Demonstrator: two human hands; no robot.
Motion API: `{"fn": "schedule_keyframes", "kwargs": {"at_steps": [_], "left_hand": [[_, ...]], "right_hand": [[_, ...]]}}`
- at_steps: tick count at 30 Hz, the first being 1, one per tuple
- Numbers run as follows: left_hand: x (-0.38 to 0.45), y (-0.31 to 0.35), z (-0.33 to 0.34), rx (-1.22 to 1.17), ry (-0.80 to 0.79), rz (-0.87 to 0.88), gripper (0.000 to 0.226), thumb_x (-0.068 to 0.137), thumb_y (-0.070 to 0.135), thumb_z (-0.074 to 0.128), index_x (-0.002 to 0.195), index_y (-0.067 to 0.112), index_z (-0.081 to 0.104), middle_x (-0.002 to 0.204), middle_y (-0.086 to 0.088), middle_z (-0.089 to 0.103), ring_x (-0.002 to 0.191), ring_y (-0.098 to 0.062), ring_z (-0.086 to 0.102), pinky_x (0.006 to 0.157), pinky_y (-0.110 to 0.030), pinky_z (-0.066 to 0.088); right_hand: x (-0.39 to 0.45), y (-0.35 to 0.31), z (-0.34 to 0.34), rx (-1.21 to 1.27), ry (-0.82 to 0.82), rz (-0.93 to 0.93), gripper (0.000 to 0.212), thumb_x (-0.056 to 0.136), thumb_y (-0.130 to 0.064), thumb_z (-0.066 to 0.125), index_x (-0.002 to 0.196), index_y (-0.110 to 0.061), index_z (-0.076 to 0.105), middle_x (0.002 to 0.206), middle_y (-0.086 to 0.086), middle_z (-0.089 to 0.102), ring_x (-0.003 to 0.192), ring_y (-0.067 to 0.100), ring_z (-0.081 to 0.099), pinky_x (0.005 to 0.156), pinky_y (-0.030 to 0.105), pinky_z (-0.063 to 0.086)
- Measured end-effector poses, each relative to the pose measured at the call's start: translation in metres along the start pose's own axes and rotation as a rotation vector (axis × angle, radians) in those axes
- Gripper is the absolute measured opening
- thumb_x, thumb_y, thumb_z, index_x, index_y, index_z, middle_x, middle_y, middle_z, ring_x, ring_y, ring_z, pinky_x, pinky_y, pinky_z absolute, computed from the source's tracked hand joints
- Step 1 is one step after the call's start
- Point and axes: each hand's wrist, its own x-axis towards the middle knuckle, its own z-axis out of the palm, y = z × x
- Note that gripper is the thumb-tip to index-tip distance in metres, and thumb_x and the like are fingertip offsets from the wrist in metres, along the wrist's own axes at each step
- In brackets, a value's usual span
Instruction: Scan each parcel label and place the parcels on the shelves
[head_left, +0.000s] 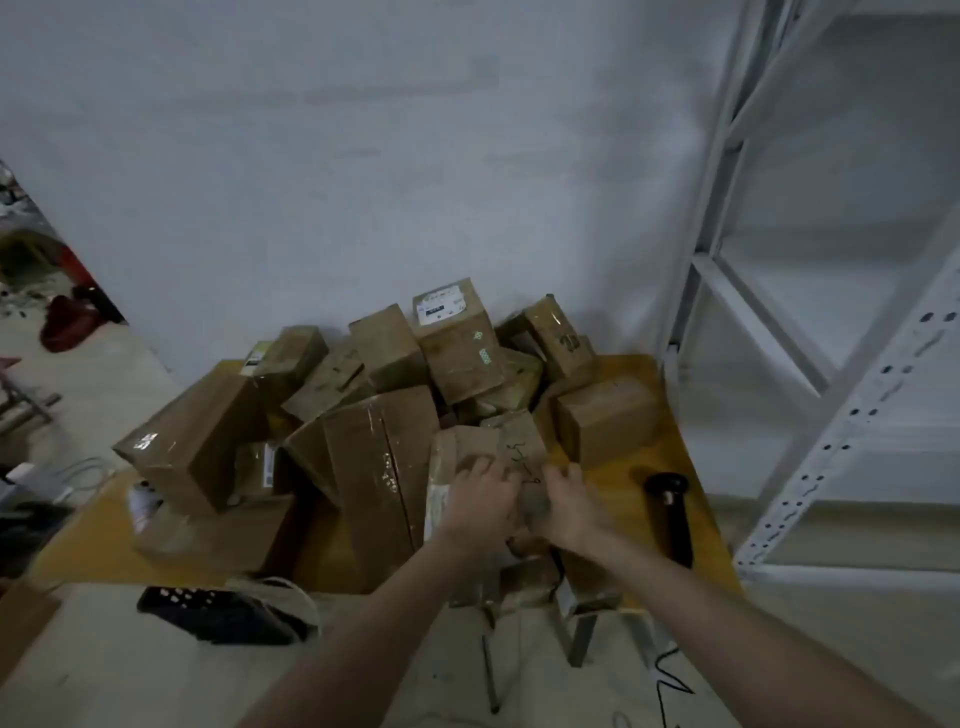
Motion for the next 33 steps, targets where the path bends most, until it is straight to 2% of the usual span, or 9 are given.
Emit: {"fn": "schedule_keyframes", "kwargs": {"at_steps": [6, 9, 11, 13, 18, 22, 25, 28, 33], "left_hand": [[0.032, -0.020, 0.013, 0.049, 0.039, 0.094, 0.043, 0.098, 0.021, 0.047, 0.140, 0.014, 0.043, 0.147, -0.008, 0.039, 0.137, -0.025, 0.031, 0.113, -0.038, 0.028], [0.045, -0.029, 0.020, 0.085, 0.126, 0.155, 0.041, 0.099, 0.020, 0.043, 0.139, 0.012, 0.047, 0.147, -0.008, 0.042, 0.136, -0.023, 0.033, 0.113, -0.036, 0.026], [0.051, -0.032, 0.025, 0.089, 0.132, 0.187, 0.041, 0.099, 0.020, 0.045, 0.139, 0.012, 0.047, 0.147, -0.008, 0.042, 0.137, -0.024, 0.033, 0.113, -0.037, 0.026], [0.054, -0.032, 0.030, 0.086, 0.129, 0.192, 0.041, 0.097, 0.020, 0.048, 0.137, 0.013, 0.050, 0.145, -0.008, 0.045, 0.135, -0.024, 0.037, 0.112, -0.037, 0.029], [0.054, -0.030, 0.038, 0.094, 0.112, 0.164, 0.034, 0.065, 0.030, 0.081, 0.098, 0.023, 0.074, 0.107, 0.001, 0.069, 0.101, -0.018, 0.062, 0.080, -0.032, 0.053], [0.051, -0.028, 0.036, 0.117, 0.179, 0.109, 0.031, 0.059, 0.029, 0.085, 0.088, 0.023, 0.076, 0.106, 0.000, 0.067, 0.095, -0.020, 0.063, 0.071, -0.033, 0.054], [0.043, -0.023, 0.030, 0.140, 0.129, 0.041, 0.036, 0.062, 0.030, 0.085, 0.096, 0.023, 0.075, 0.118, -0.003, 0.065, 0.103, -0.022, 0.061, 0.077, -0.034, 0.053], [0.039, -0.016, 0.029, 0.131, 0.092, 0.034, 0.043, 0.085, 0.025, 0.066, 0.126, 0.017, 0.060, 0.146, -0.008, 0.043, 0.131, -0.028, 0.042, 0.099, -0.040, 0.041], [0.037, -0.004, 0.024, 0.089, 0.082, -0.034, 0.048, 0.094, 0.029, 0.051, 0.140, 0.017, 0.045, 0.152, -0.007, 0.033, 0.138, -0.027, 0.030, 0.107, -0.039, 0.031]], "right_hand": [[0.035, -0.024, 0.023, -0.068, 0.023, 0.160, 0.077, 0.087, -0.045, 0.056, 0.146, -0.019, 0.015, 0.143, 0.016, 0.021, 0.131, 0.040, 0.027, 0.104, 0.046, 0.036], [0.048, -0.025, 0.029, -0.020, 0.028, 0.166, 0.072, 0.086, -0.048, 0.054, 0.143, -0.021, 0.020, 0.145, 0.015, 0.019, 0.131, 0.039, 0.026, 0.104, 0.049, 0.036], [0.051, -0.020, 0.030, 0.017, -0.011, 0.170, 0.071, 0.086, -0.051, 0.054, 0.143, -0.025, 0.022, 0.148, 0.014, 0.016, 0.134, 0.040, 0.021, 0.106, 0.052, 0.033], [0.052, -0.014, 0.034, 0.012, -0.088, 0.170, 0.084, 0.083, -0.055, 0.056, 0.148, -0.028, 0.012, 0.153, 0.014, 0.004, 0.139, 0.042, 0.011, 0.110, 0.055, 0.026], [0.054, -0.008, 0.037, -0.053, -0.164, 0.181, 0.101, 0.079, -0.061, 0.060, 0.150, -0.030, -0.003, 0.156, 0.015, -0.018, 0.143, 0.043, -0.007, 0.113, 0.060, 0.016], [0.055, -0.005, 0.030, -0.122, -0.259, 0.164, 0.113, 0.078, -0.054, 0.066, 0.149, -0.031, -0.019, 0.152, 0.018, -0.032, 0.142, 0.045, -0.016, 0.112, 0.063, 0.009], [0.051, -0.004, 0.036, -0.068, -0.170, 0.184, 0.106, 0.080, -0.055, 0.063, 0.151, -0.031, -0.012, 0.156, 0.018, -0.014, 0.142, 0.046, 0.000, 0.110, 0.056, 0.025], [0.050, 0.000, 0.039, -0.065, -0.055, 0.155, 0.103, 0.076, -0.066, 0.059, 0.151, -0.027, 0.000, 0.151, 0.018, 0.011, 0.135, 0.042, 0.021, 0.106, 0.048, 0.031], [0.049, 0.022, 0.011, 0.143, 0.012, 0.160, 0.089, 0.077, -0.059, 0.063, 0.147, -0.030, 0.017, 0.142, 0.014, 0.028, 0.128, 0.036, 0.035, 0.098, 0.039, 0.038]]}}
